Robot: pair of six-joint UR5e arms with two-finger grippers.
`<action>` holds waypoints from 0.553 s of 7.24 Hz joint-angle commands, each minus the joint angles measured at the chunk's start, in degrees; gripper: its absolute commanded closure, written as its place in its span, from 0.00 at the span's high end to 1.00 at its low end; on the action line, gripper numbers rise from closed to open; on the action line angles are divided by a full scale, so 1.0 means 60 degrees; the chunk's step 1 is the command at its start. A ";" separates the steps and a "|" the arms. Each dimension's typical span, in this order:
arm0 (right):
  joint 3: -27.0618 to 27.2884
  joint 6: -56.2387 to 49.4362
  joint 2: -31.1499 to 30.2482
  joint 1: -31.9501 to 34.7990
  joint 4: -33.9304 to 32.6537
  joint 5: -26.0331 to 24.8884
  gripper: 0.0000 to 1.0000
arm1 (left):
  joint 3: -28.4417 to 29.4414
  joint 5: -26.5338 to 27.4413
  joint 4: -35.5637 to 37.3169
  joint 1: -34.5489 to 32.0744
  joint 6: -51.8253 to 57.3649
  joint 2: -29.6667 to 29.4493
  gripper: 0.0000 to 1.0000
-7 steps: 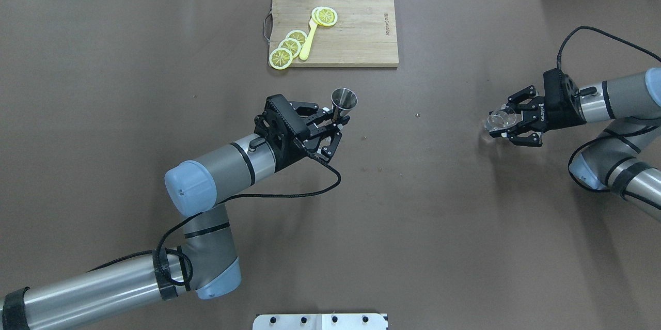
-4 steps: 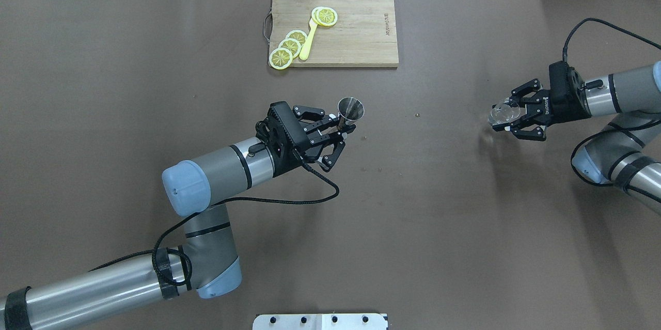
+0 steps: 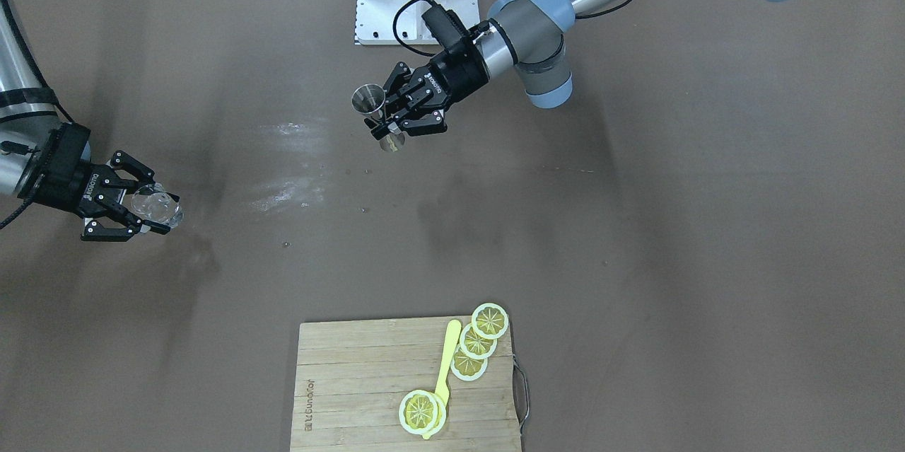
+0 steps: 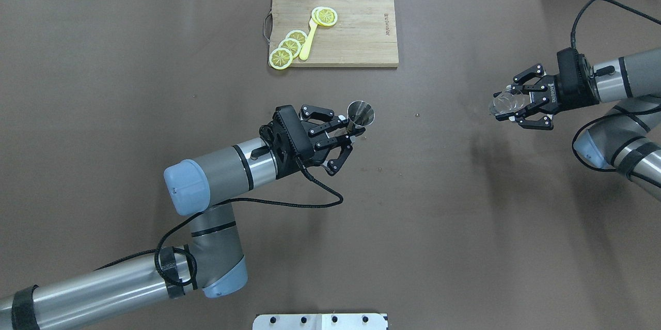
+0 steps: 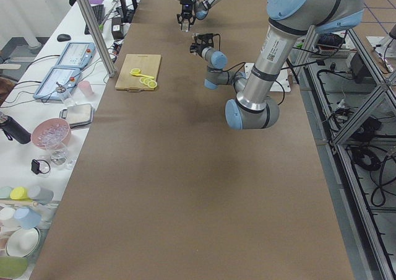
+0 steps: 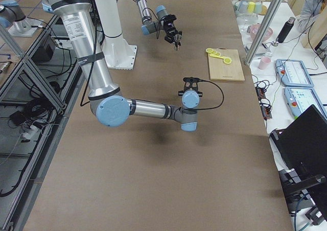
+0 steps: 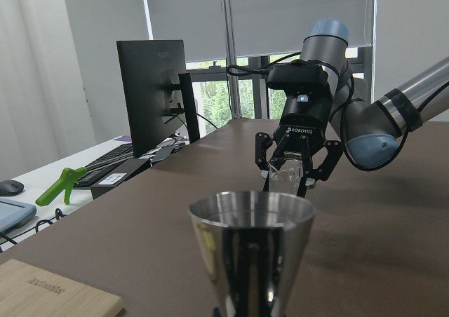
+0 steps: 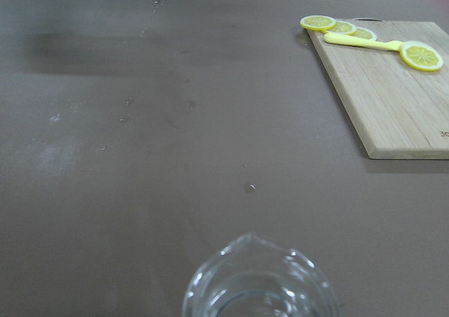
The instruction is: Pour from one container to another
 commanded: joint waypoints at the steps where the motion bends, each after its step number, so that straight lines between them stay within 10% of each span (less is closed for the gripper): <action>1: 0.0698 -0.0050 -0.0210 0.0066 -0.0358 -0.0162 0.00 | 0.0148 -0.0114 0.0006 0.0027 0.0005 -0.0252 0.00; 4: 0.3200 -0.0665 -0.1031 0.0008 -0.3004 -0.0880 0.00 | 0.0222 -0.0172 0.0006 0.0202 0.0005 -0.0400 0.00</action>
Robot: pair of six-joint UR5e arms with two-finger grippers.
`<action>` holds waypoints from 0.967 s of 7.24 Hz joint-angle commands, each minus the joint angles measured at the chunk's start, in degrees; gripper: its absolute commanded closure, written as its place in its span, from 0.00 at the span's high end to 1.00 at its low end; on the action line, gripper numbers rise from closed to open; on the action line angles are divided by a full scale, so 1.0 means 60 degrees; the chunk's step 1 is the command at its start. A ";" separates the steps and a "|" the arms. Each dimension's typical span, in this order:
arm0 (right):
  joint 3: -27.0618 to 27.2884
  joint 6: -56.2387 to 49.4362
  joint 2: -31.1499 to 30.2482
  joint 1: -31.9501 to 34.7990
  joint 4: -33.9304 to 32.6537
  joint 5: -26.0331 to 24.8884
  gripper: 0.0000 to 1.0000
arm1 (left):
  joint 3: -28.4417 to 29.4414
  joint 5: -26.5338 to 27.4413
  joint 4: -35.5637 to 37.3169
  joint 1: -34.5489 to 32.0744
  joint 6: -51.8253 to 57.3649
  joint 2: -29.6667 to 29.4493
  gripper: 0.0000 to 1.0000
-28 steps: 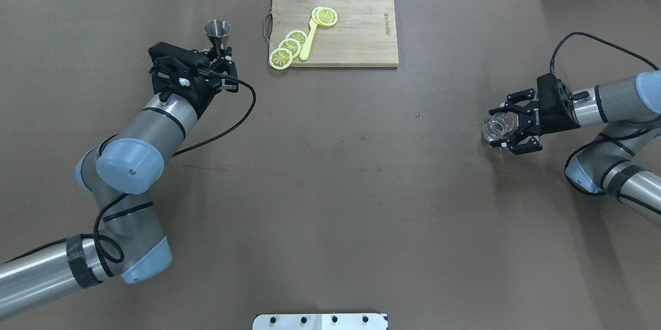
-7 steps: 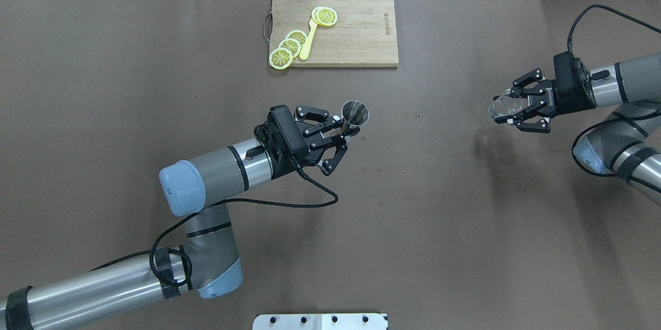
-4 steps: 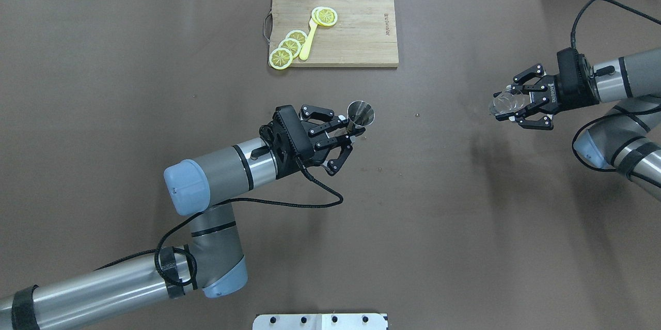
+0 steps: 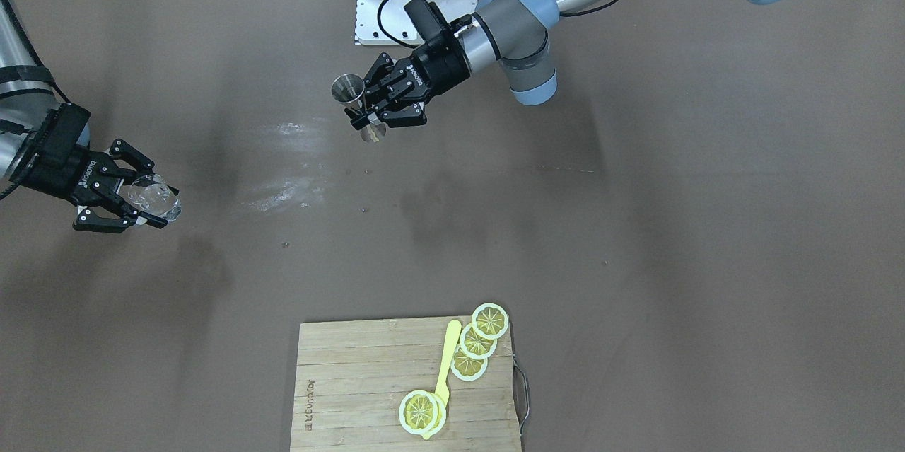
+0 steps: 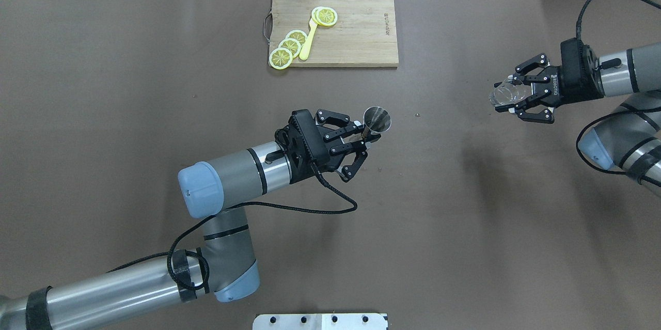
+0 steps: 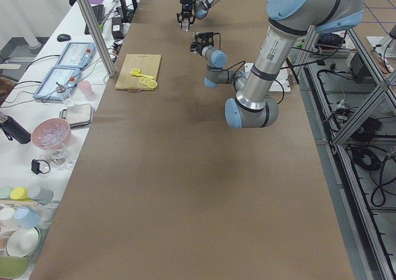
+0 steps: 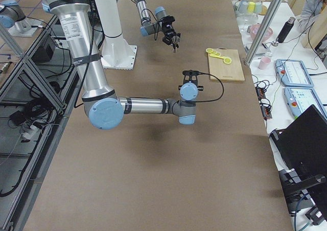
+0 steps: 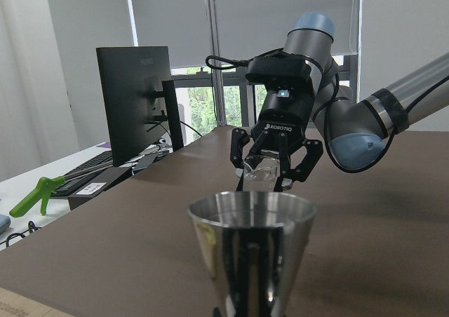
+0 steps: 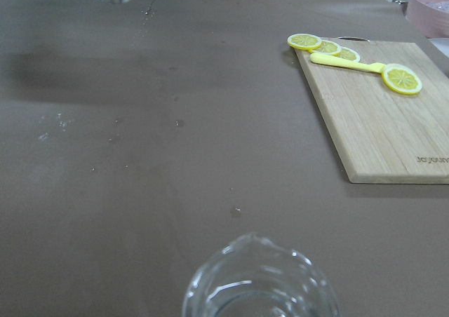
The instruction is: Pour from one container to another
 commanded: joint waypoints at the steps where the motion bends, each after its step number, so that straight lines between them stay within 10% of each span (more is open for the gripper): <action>1: 0.1937 -0.0604 -0.0592 -0.0052 -0.2175 -0.0312 0.00 | 0.0043 -0.0024 0.0000 0.0024 0.0000 -0.0032 0.00; 7: 0.5399 -0.2879 -0.1268 -0.0840 -0.7089 -0.1554 0.00 | 0.0058 -0.0009 0.0044 0.0024 0.0029 -0.0032 0.00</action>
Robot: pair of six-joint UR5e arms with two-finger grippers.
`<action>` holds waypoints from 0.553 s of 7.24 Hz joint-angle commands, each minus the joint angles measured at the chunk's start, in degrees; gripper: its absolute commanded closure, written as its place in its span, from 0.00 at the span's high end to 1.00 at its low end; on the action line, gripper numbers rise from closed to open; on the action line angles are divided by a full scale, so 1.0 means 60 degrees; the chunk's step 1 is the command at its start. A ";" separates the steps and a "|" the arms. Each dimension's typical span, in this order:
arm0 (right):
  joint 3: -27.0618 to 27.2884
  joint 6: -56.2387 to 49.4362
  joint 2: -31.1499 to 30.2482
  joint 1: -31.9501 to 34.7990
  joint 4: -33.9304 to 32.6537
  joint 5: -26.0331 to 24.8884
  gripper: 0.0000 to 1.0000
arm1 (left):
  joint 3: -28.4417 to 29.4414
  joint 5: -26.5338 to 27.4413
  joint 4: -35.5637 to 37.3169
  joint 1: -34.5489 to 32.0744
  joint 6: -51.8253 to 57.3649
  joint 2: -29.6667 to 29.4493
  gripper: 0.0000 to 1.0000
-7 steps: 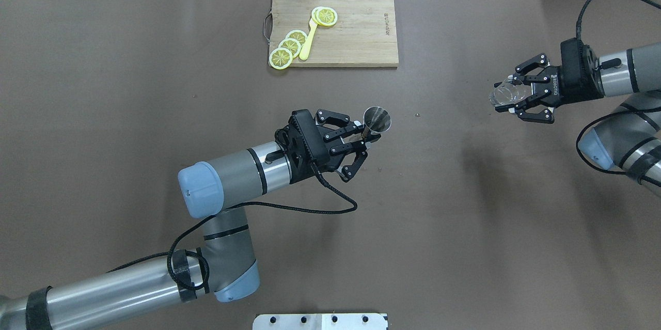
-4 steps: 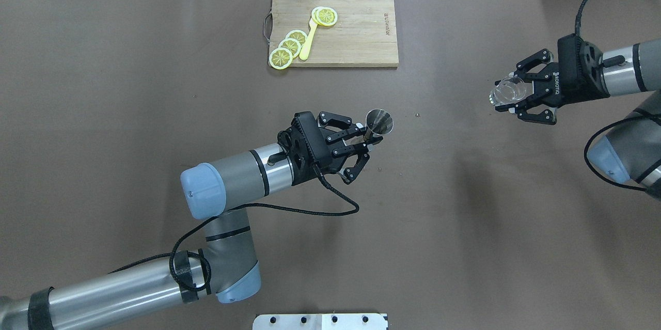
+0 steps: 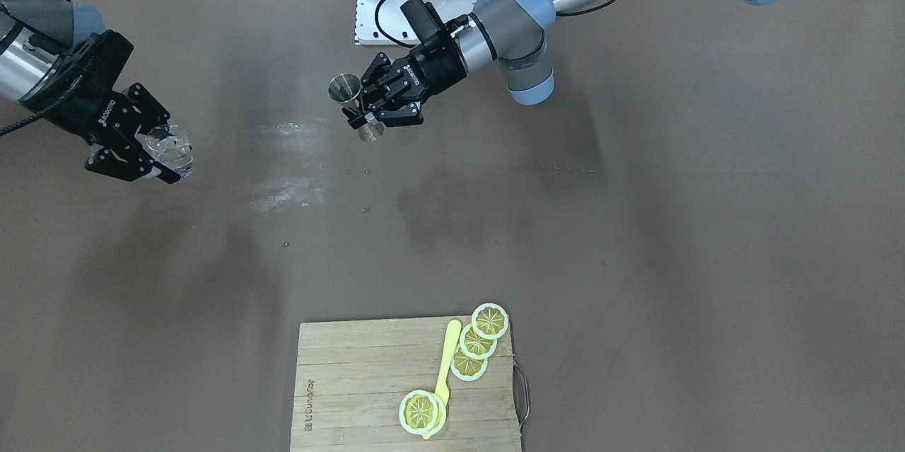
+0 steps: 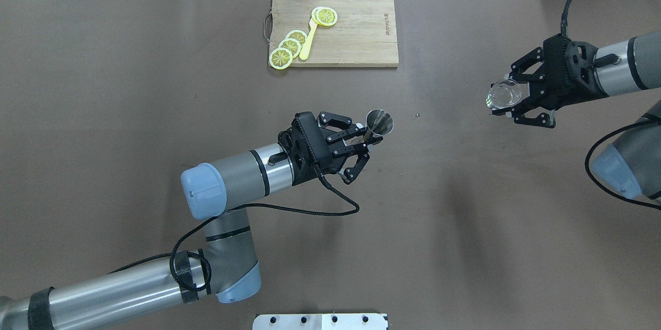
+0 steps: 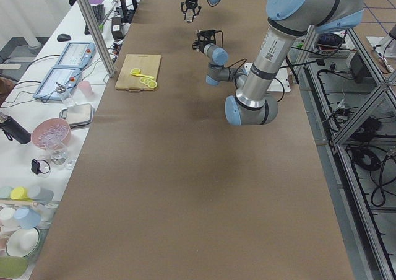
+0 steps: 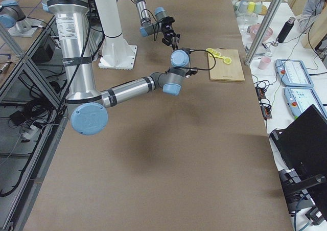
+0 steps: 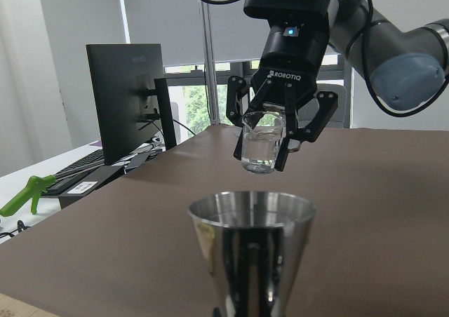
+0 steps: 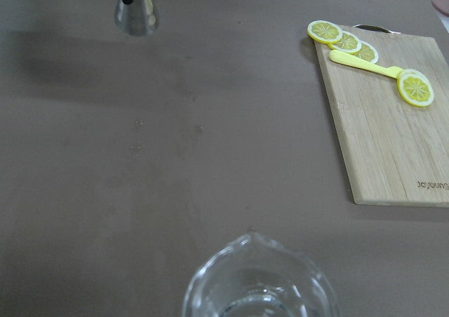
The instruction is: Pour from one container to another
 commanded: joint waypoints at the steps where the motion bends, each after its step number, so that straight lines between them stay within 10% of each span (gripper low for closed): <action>1: 0.0932 -0.0086 0.0009 -0.0627 -0.1163 -0.0757 0.00 | 0.0019 0.0007 0.0041 0.0000 0.0009 0.0000 0.00; 4: 0.1886 0.0060 0.0169 -0.1054 -0.2074 -0.0979 0.00 | -0.0010 0.0007 0.0042 0.0000 -0.0006 0.0000 0.00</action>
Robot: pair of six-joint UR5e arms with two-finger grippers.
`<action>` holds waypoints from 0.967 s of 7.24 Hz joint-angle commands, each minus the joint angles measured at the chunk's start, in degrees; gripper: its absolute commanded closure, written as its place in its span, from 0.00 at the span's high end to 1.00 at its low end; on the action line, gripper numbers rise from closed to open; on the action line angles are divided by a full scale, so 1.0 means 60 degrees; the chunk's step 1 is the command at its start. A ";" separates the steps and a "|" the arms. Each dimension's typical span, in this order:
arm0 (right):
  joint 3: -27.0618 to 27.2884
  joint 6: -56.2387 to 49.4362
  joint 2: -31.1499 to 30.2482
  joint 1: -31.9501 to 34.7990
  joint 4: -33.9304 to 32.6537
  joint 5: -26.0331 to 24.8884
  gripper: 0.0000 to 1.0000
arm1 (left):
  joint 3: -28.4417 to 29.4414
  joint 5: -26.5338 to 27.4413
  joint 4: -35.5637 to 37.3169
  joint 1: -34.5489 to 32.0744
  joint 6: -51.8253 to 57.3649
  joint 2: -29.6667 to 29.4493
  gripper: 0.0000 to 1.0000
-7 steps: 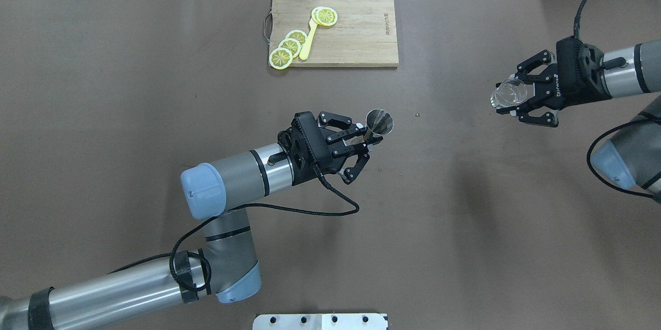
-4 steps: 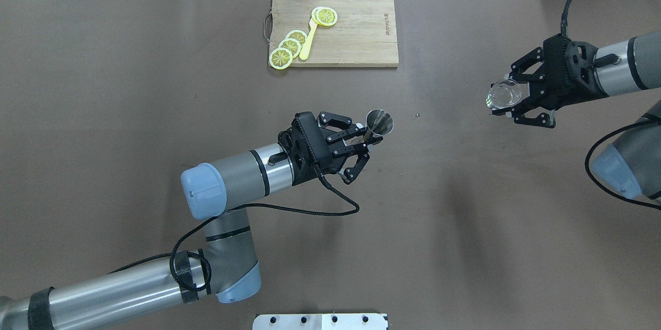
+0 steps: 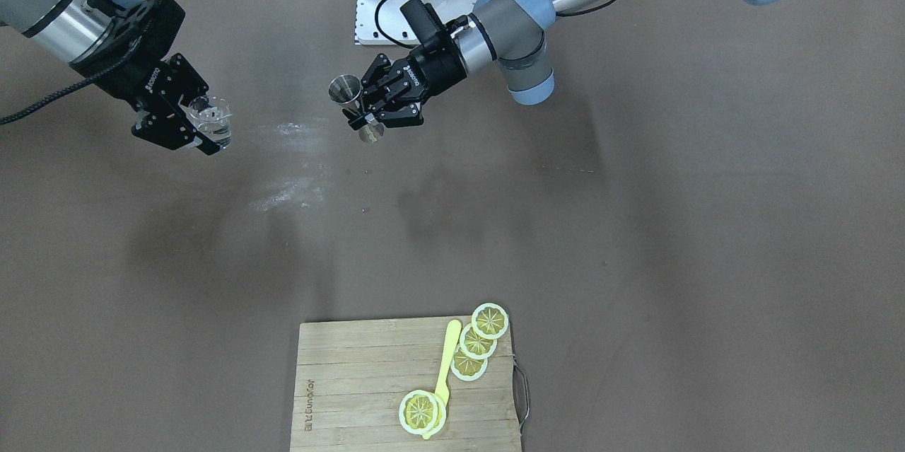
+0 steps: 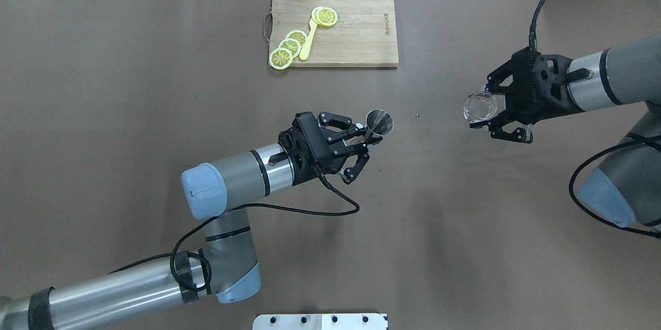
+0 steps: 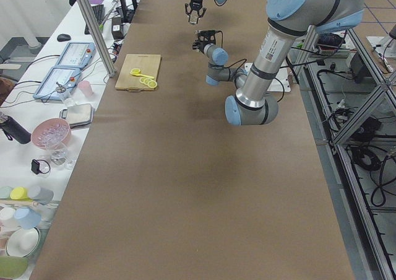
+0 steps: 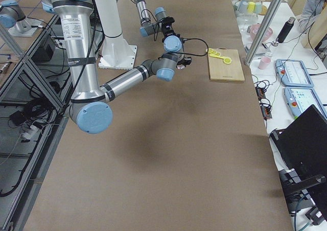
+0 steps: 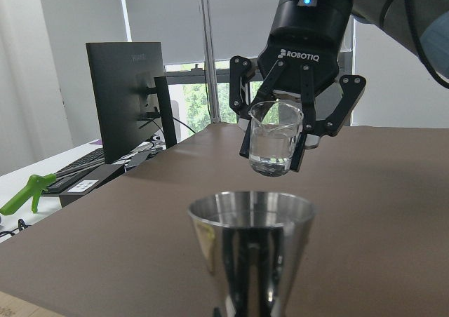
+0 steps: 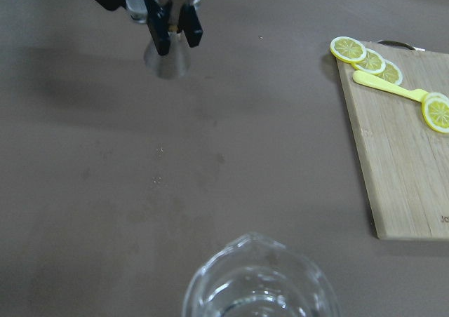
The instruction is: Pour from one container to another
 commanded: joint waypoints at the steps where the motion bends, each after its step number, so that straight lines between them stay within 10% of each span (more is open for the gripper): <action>1: 0.0522 0.0240 0.0269 -0.0205 -0.0584 -0.0026 0.00 | 0.0002 0.0000 0.0002 0.0000 0.0003 -0.0029 0.00; 7: 0.0509 0.0740 0.1297 -0.0294 -0.1890 -0.0055 0.00 | 0.0017 0.0015 0.0016 0.0000 0.0003 -0.0044 0.00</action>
